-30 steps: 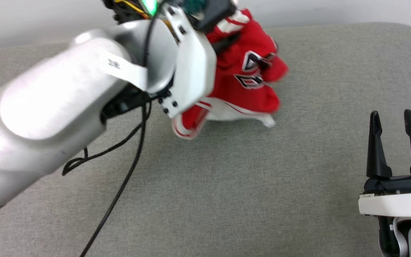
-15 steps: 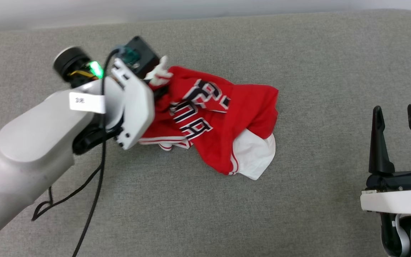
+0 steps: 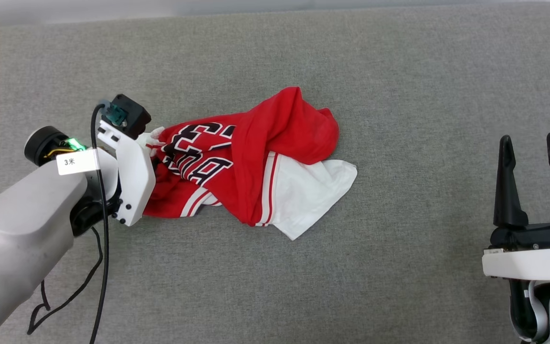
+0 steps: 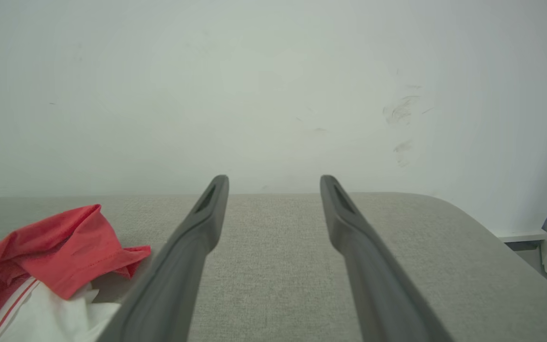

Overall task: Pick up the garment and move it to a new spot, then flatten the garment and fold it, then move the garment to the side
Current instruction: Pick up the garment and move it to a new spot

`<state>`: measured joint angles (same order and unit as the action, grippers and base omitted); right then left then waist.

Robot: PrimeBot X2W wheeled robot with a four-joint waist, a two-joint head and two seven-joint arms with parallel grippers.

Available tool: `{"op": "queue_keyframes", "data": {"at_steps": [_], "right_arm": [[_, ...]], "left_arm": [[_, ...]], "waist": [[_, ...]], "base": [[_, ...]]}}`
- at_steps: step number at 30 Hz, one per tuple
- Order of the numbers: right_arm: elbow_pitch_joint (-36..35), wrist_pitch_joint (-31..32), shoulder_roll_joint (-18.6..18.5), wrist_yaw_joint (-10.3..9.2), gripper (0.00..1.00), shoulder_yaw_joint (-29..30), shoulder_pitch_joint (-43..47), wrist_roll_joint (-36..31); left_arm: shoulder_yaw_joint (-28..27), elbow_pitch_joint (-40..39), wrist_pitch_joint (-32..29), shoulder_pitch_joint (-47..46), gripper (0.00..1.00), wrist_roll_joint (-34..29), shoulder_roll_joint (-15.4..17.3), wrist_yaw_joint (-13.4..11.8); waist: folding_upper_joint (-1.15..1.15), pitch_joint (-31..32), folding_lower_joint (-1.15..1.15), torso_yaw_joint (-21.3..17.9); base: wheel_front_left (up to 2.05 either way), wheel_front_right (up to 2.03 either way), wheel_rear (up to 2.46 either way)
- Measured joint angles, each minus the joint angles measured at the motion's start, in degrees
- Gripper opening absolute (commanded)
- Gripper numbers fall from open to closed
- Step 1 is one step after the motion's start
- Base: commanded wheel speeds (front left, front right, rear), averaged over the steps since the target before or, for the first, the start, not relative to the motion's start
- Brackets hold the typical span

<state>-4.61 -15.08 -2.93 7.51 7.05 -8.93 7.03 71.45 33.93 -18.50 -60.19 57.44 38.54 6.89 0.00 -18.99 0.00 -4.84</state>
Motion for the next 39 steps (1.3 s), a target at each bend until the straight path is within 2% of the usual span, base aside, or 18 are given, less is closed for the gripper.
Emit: {"op": "queue_keyframes", "data": {"at_steps": [5, 8, 12, 13, 14, 20, 23, 24, 26, 30, 32, 36, 39], "right_arm": [[0.6, 0.0, 0.0, 0.00, 1.00, 0.0, 0.6, -0.4], [1.0, 0.0, 0.0, 0.00, 1.00, -0.1, 1.9, -0.6], [1.7, 0.0, 0.0, 0.00, 1.00, -0.3, 3.6, -1.2], [1.8, 0.0, 0.0, 0.00, 1.00, -0.3, 4.0, -1.3], [2.3, 0.0, 0.0, 0.00, 1.00, -0.5, 5.1, -1.6], [2.9, 0.0, 0.0, 0.00, 1.00, -0.7, 7.3, -2.0], [3.4, 0.0, 0.0, 0.00, 1.00, -0.7, 8.6, -2.0], [3.6, 0.0, 0.0, 0.00, 1.00, -0.9, 9.7, -2.0], [3.9, 0.0, 0.0, 0.00, 1.00, -1.0, 10.3, -2.0], [4.3, 0.0, 0.0, 0.00, 1.00, -1.0, 11.3, -2.1], [4.5, 0.0, 0.0, 0.00, 1.00, -1.1, 11.6, -2.1], [4.8, 0.0, 0.0, 0.00, 1.00, -1.3, 11.7, -2.1], [5.1, 0.0, 0.0, 0.00, 1.00, -1.5, 11.9, -2.1]], "left_arm": [[-2.2, 1.5, 8.3, 0.2, 1.00, -0.8, -1.6, -1.0], [-3.6, 1.2, 14.6, 0.8, 1.00, -1.5, -2.3, -2.7], [-5.0, 0.0, 22.4, 3.4, 1.00, -2.8, -2.8, -6.1], [-5.4, -0.5, 24.3, 4.1, 1.00, -2.9, -2.9, -7.2], [-6.7, -2.0, 29.7, 7.0, 1.00, -3.3, -3.1, -10.3], [-11.3, -6.7, 33.4, 14.5, 1.00, -4.8, -3.3, -17.5], [-17.3, -11.5, 33.4, 19.3, 1.00, -8.5, -3.5, -21.4], [-23.6, -15.7, 33.6, 25.7, 1.00, -13.3, -3.8, -24.4], [-28.3, -17.7, 33.6, 30.4, 1.00, -16.3, -4.2, -25.9], [-35.8, -21.9, 33.6, 38.3, 1.00, -22.4, -6.3, -27.6], [-38.9, -23.7, 33.6, 41.9, 1.00, -25.7, -7.2, -27.6], [-44.3, -26.3, 33.6, 48.3, 1.00, -31.2, -10.0, -26.9], [-47.8, -27.7, 33.6, 52.3, 1.00, -34.0, -12.9, -25.4]], "waist": [[0.00, 1.7, 0.00, 0.6], [0.00, 3.4, 0.00, 1.2], [0.00, 6.0, 0.00, 2.1], [0.00, 6.7, 0.00, 2.4], [0.00, 8.7, 0.00, 3.4], [0.00, 12.1, 0.00, 5.5], [0.00, 13.6, 0.00, 6.5], [0.00, 15.1, 0.00, 7.5], [0.00, 16.0, 0.00, 8.1], [0.00, 17.6, -0.01, 9.1], [0.00, 18.1, -0.01, 9.5], [0.00, 18.7, -0.01, 10.0], [0.00, 18.9, -0.01, 10.2]], "base": [[0.00, 0.00, 0.00], [0.00, 0.00, 0.00], [0.00, 0.00, 0.00], [0.00, 0.00, 0.00], [0.00, 0.00, 0.00], [0.00, 0.00, 0.00], [0.00, 0.00, 0.00], [0.00, 0.00, 0.00], [0.00, 0.00, 0.00], [0.00, 0.00, 0.00], [0.00, 0.00, 0.00], [0.00, 0.00, 0.00], [0.00, 0.00, 0.00]]}}
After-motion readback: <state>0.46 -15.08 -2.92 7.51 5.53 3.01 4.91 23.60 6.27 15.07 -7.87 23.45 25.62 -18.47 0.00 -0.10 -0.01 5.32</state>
